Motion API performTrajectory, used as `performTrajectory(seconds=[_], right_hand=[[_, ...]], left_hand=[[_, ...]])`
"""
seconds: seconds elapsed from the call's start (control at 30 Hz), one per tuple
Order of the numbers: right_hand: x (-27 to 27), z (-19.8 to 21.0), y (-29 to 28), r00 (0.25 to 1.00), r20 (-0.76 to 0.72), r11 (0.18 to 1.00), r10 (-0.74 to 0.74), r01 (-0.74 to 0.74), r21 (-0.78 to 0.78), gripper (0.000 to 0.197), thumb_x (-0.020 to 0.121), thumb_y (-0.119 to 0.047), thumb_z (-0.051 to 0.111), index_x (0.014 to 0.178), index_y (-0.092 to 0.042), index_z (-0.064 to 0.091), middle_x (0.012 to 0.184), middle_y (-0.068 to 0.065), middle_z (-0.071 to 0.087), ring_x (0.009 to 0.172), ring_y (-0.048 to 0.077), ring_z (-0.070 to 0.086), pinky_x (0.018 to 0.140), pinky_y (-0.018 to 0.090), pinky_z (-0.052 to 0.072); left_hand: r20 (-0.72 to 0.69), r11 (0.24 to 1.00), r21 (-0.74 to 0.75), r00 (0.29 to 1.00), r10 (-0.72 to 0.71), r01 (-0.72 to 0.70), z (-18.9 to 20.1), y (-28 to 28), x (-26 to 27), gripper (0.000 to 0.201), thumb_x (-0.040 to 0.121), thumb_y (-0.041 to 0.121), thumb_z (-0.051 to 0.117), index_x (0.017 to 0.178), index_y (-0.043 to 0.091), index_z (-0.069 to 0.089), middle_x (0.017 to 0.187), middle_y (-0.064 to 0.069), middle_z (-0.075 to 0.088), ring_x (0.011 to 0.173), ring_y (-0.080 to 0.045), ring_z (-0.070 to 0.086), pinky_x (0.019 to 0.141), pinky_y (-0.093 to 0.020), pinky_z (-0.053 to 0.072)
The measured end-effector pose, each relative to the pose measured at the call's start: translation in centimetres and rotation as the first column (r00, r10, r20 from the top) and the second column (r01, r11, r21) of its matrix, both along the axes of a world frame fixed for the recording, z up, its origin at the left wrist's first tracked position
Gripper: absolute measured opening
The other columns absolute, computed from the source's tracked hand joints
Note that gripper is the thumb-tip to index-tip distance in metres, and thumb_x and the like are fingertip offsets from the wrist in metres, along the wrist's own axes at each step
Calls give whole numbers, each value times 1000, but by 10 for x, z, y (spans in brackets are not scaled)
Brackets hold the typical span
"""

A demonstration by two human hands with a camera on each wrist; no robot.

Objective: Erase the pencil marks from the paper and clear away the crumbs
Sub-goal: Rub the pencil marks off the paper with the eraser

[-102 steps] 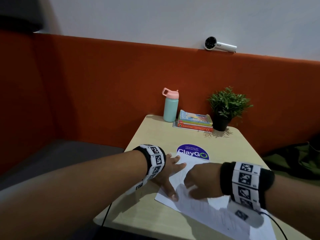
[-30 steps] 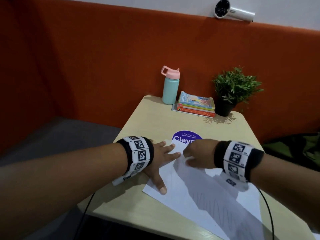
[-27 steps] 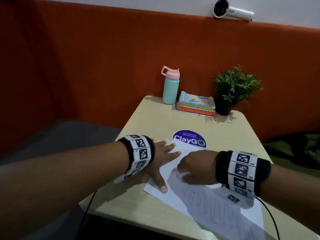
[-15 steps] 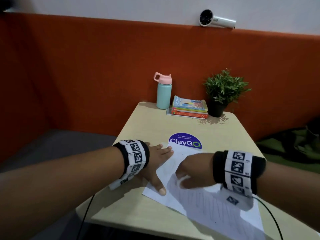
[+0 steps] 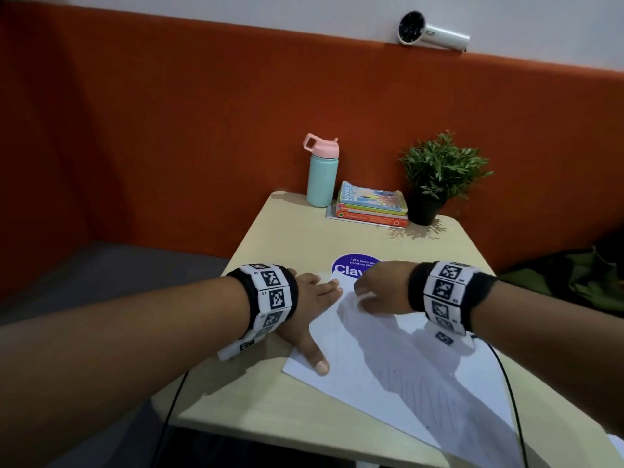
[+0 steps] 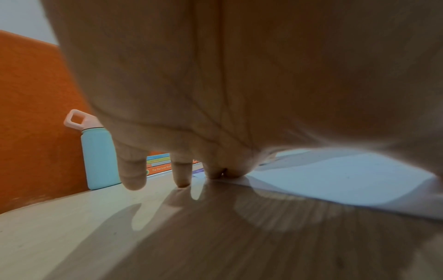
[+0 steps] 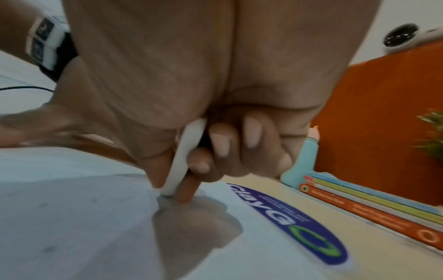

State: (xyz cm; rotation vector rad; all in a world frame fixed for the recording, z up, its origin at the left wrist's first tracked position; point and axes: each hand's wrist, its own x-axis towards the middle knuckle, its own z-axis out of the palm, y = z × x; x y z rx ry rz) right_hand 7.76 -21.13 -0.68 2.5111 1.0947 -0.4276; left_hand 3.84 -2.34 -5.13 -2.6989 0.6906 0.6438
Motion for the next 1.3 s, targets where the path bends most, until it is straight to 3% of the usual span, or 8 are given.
performTrajectory(seconds=[0.2, 0.37, 0.5, 0.7, 0.87, 1.03, 1.2, 1.3], right_hand=[[-40, -11, 8, 977, -142, 987, 158, -156, 22, 29, 95, -40, 42, 107, -23, 62, 106, -3, 67, 96, 19, 62, 82, 33, 49], [-2, -4, 6, 998, 39, 999, 49, -49, -20, 29, 97, -39, 40, 105, -22, 62, 98, -5, 64, 89, 19, 60, 84, 37, 53], [-47, -11, 13, 977, -103, 983, 185, -185, 12, 29, 97, -37, 42, 110, -21, 62, 105, -1, 66, 94, 20, 61, 77, 30, 45], [-6, 0, 12, 999, 38, 1000, 22, -22, -10, 33, 100, -37, 38, 110, -18, 63, 102, 1, 66, 83, 16, 55, 78, 31, 49], [-53, -8, 17, 977, -130, 986, 168, -166, 22, 32, 99, -37, 42, 117, -20, 62, 108, 0, 66, 94, 19, 58, 76, 27, 38], [-4, -1, 16, 1000, 22, 999, 6, -7, 34, 34, 99, -37, 38, 113, -20, 64, 98, -1, 64, 84, 16, 54, 82, 31, 49], [-52, -5, 25, 977, -156, 988, 144, -132, 80, 31, 99, -35, 43, 112, -16, 65, 100, 2, 65, 82, 16, 50, 75, 27, 39], [-20, -2, 21, 991, -117, 993, 72, -60, 101, 35, 99, -39, 43, 122, -23, 64, 111, 0, 68, 93, 15, 59, 82, 27, 44]], left_hand=[[-5, 1000, 5, 1000, 1, -1, 0, 0, -1, 141, 62, 98, 52, 159, 24, -19, 168, 5, -21, 157, -26, -6, 124, -56, 7], [14, 1000, 5, 1000, 11, -11, -3, 0, 1, 145, 58, 100, 52, 160, 24, -17, 169, 5, -18, 157, -27, -2, 123, -57, 10], [17, 1000, 9, 1000, -1, 1, -3, 2, 2, 145, 57, 101, 50, 160, 25, -17, 169, 5, -19, 157, -26, -3, 124, -57, 9], [3, 1000, 17, 1000, 4, -4, 1, -2, 0, 142, 61, 98, 52, 160, 24, -18, 169, 4, -19, 157, -28, -2, 123, -58, 9], [4, 1000, 7, 1000, 6, -6, 1, 1, -1, 142, 61, 98, 53, 159, 24, -18, 168, 5, -19, 157, -26, -5, 124, -56, 7], [11, 1000, -1, 1000, 7, -7, 0, 0, -1, 142, 61, 99, 51, 160, 24, -18, 169, 4, -18, 157, -28, -2, 124, -57, 9], [2, 1000, -21, 1000, 9, -9, 1, 2, -2, 142, 61, 96, 55, 160, 25, -18, 169, 4, -18, 157, -26, -5, 124, -56, 7], [-6, 999, -49, 1000, 12, -12, 1, 2, -3, 140, 62, 96, 56, 160, 28, -18, 169, 4, -17, 157, -28, -4, 124, -58, 8]])
